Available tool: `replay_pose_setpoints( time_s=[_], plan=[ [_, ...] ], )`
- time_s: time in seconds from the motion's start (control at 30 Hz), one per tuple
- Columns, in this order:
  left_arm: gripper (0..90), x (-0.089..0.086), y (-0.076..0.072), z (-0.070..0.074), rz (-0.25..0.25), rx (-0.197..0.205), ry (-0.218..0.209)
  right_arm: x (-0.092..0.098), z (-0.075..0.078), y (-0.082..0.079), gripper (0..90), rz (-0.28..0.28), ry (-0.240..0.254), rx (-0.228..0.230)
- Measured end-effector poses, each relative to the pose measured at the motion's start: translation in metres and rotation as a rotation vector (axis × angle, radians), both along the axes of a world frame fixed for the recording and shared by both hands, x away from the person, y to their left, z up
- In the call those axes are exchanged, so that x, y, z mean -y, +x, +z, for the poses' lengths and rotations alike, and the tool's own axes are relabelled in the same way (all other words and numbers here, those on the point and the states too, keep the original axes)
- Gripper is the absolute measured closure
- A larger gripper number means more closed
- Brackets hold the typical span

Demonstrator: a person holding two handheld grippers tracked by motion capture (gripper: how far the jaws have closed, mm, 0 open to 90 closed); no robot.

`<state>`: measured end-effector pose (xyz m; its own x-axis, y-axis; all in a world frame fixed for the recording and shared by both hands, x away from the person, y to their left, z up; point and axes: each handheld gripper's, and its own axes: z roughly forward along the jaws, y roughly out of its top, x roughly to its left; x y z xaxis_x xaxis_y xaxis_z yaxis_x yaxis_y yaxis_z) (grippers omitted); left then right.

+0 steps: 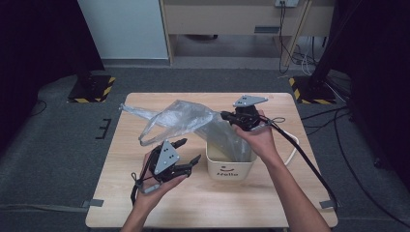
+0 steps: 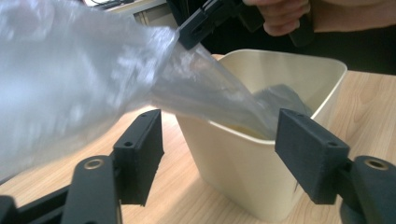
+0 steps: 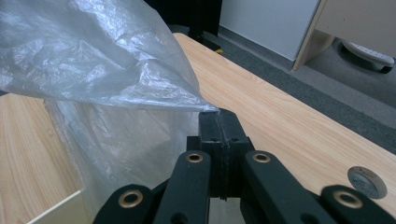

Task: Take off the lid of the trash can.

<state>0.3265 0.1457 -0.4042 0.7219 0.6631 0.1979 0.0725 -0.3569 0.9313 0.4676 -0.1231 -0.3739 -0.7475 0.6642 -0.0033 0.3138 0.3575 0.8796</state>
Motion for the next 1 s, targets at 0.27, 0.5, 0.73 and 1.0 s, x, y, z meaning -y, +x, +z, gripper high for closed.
replay_pose_setpoints(
  time_s=[0.27, 0.5, 0.73, 1.0],
  plan=[
    [36.1, -0.009, 0.003, -0.014, 0.018, -0.030, 0.057, 0.010, 0.001, 0.002, 90.0, -0.014, 0.014, -0.007],
    [40.2, -0.012, 0.023, -0.021, 0.058, -0.053, 0.048, 0.021, -0.002, 0.000, 90.0, -0.008, 0.029, -0.020],
    [41.2, -0.009, 0.042, -0.024, 0.087, -0.096, 0.008, 0.022, 0.001, -0.003, 90.0, 0.005, 0.032, -0.008],
    [37.0, 0.000, 0.053, -0.026, 0.060, -0.069, 0.016, 0.026, 0.002, -0.009, 90.0, 0.014, 0.036, -0.002]
  ],
)
